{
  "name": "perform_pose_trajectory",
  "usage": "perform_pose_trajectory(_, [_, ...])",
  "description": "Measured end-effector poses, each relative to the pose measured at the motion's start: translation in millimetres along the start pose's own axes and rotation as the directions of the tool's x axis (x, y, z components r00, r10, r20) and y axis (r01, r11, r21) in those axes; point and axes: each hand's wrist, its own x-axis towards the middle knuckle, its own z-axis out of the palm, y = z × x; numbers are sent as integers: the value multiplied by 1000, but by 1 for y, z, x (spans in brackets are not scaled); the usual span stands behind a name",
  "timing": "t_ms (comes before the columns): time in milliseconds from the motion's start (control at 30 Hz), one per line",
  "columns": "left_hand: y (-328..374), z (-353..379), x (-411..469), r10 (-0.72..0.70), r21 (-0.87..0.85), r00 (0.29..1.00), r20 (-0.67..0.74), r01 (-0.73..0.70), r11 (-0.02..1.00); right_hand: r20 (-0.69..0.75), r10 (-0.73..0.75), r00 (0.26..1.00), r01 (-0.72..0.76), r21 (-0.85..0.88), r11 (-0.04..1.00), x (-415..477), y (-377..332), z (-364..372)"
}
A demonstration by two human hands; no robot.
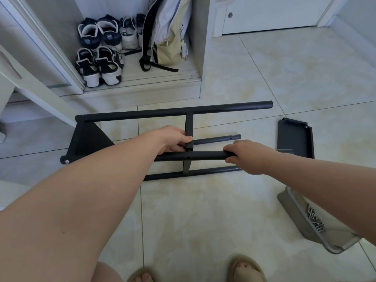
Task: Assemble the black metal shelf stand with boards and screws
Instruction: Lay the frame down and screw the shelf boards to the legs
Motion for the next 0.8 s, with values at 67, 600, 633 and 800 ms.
perform_pose_trajectory(67, [-1, 1, 2, -8, -1, 1000, 13, 8, 1000, 19, 11, 1000, -11, -23, 1000, 2, 0, 3])
perform_pose_trajectory(600, [5, -8, -1, -31, 39, 999, 28, 30, 999, -76, 75, 994, -81, -82, 993, 20, 5, 5])
perform_pose_trajectory(633, [4, -9, -1, -35, 41, 999, 28, 34, 999, -76, 79, 994, -85, -81, 993, 20, 5, 5])
perform_pose_trajectory(800, [4, -10, -6, -23, 88, 1000, -14, 24, 996, -74, 86, 994, -93, -91, 992, 19, 4, 4])
